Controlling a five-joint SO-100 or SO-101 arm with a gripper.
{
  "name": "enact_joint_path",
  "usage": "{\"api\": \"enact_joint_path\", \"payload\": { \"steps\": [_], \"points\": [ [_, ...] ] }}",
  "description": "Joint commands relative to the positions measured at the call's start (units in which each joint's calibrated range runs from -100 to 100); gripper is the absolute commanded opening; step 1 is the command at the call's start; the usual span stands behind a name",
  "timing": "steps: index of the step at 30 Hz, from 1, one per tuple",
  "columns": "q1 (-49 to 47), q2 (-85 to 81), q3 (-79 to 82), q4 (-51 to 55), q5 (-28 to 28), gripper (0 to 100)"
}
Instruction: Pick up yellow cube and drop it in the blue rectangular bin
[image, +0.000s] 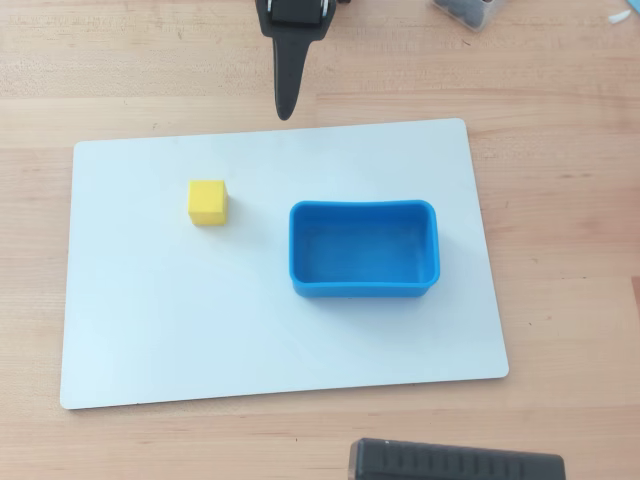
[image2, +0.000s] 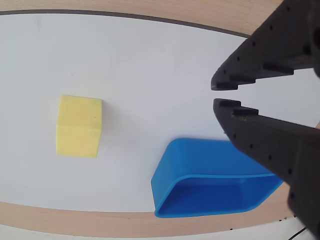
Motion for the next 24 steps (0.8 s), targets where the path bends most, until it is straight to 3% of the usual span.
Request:
{"api": "enact_joint_path", "payload": {
  "steps": [1,14,24],
  "points": [
    [0.06,-2.57,-0.71,0.97,0.05,0],
    [2.12,-1.82,-4.35,-0.1,2.83,0],
    [4.69,32.08,-25.44,-4.06,5.23,0]
  ]
}}
